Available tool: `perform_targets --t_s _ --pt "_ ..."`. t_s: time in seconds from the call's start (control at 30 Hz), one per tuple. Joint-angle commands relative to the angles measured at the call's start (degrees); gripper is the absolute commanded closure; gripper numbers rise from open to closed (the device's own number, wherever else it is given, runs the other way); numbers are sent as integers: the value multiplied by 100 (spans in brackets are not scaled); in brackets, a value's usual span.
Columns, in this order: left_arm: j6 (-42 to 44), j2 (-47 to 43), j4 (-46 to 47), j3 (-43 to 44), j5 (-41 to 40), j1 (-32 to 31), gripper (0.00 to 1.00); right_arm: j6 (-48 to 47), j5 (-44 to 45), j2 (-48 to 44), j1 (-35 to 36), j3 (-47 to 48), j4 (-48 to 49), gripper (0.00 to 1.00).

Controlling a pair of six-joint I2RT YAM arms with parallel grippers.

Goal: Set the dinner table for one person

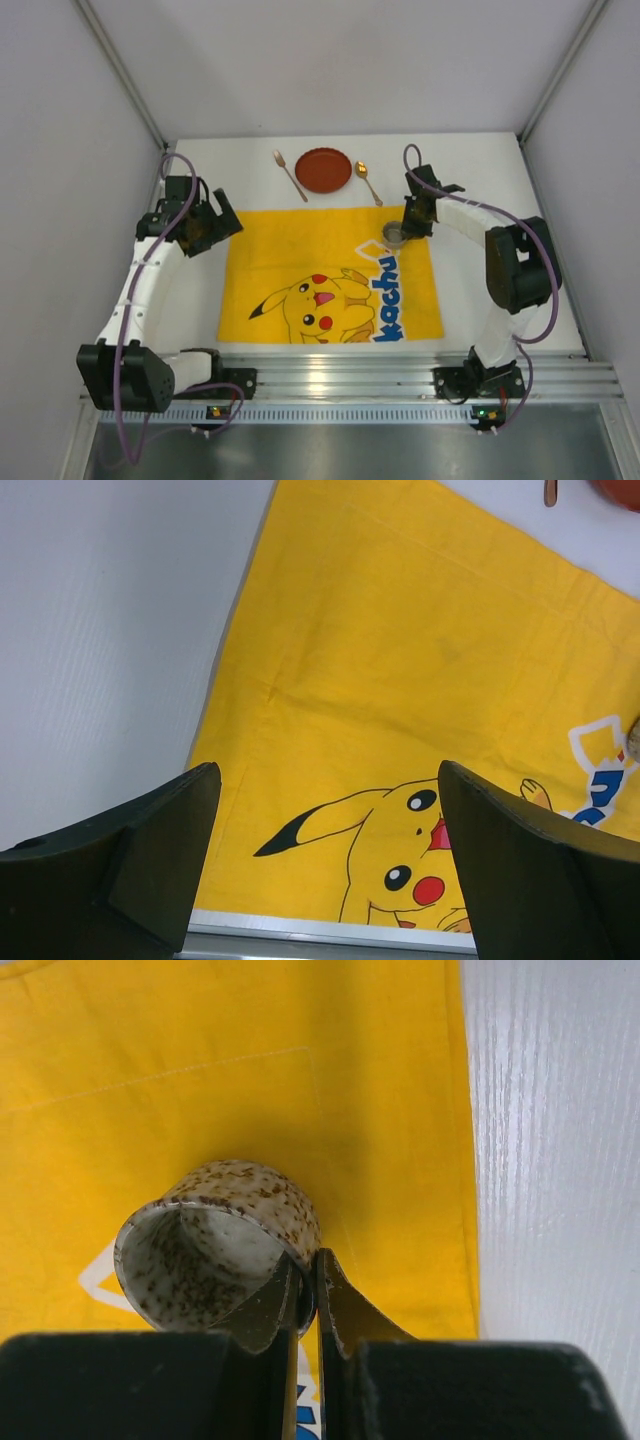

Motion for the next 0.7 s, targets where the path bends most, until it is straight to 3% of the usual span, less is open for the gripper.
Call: perform_targets --t_s 0.0,0.2,0.23,0.27,0.33,0.43,0.67 --pt "97 -245 -147 130 54 -31 5 116 194 -243 -48 55 531 100" --pt "106 -290 -121 95 54 -31 5 124 124 -261 -22 -323 654 98" --pt "106 -272 -86 103 54 -31 5 98 80 -243 -31 -367 654 91" --pt "124 -194 -59 121 54 -31 5 98 2 -243 -40 -411 654 72" --pt "132 -27 28 191 89 -31 4 63 -26 -374 -22 -552 636 54" --pt "124 245 204 349 150 -48 4 -16 53 -777 -31 -684 514 46" --pt "-17 1177 801 1007 334 -110 5 -280 264 -1999 -40 -667 -57 43"
